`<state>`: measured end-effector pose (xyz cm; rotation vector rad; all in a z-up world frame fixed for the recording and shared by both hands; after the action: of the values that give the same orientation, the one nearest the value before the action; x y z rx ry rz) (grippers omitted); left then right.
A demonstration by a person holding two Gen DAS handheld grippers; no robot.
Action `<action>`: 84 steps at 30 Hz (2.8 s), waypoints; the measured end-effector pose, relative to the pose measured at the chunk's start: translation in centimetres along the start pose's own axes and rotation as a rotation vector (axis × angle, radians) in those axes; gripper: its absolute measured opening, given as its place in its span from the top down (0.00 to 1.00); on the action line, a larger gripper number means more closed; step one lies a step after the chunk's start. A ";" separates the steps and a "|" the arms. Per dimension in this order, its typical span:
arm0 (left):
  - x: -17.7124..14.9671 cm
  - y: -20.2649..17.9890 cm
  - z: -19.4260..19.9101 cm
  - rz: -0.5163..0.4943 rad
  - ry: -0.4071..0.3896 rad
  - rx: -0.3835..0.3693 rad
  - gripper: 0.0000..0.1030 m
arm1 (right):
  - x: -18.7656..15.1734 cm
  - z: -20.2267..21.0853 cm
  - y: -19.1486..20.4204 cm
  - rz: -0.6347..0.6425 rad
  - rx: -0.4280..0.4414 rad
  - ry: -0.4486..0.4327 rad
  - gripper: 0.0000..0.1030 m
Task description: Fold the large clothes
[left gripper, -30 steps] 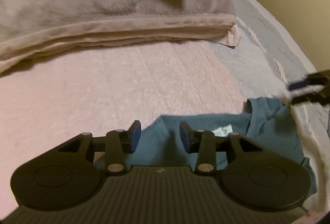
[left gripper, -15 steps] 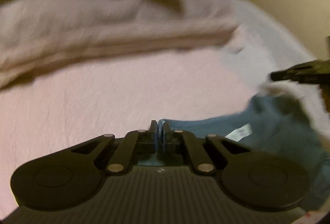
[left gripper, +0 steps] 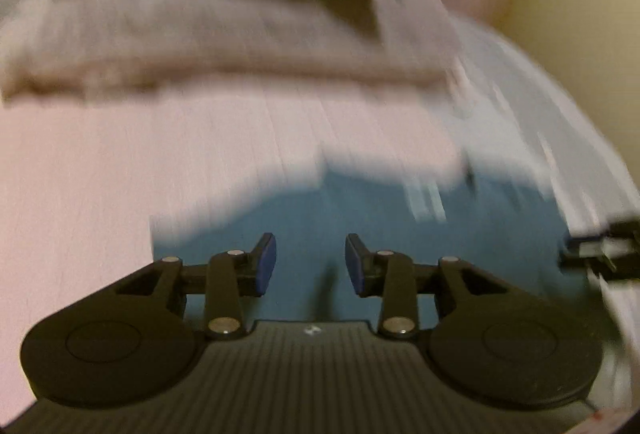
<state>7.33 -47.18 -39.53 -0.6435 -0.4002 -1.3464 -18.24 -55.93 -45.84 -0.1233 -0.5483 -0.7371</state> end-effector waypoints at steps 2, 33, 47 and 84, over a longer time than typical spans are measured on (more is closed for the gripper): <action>-5.7 -0.8 1.1 -0.051 0.128 0.006 0.70 | -4.8 2.1 1.1 0.042 -0.056 0.001 0.57; -22.7 -15.5 30.1 0.200 0.307 0.206 0.55 | -20.9 29.4 15.6 -0.320 -0.016 0.171 0.43; -25.1 -24.4 44.9 0.134 0.251 0.296 0.37 | -25.2 44.2 21.9 -0.198 0.038 0.100 0.24; -28.1 -20.5 45.2 0.113 0.229 0.227 0.35 | -27.4 41.7 20.2 -0.222 0.015 0.088 0.24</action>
<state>-13.87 1.24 -18.15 -0.3153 -0.3203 -1.2294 -39.34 -12.19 -22.76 -0.0153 -0.4877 -0.9498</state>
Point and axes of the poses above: each gripper's, at about its wrist camera, not at the fingertips, and z roughly against the way its jaws point, y to its left, x to its top, the point moved 4 cm from there along -z, roughly the way its jaws point
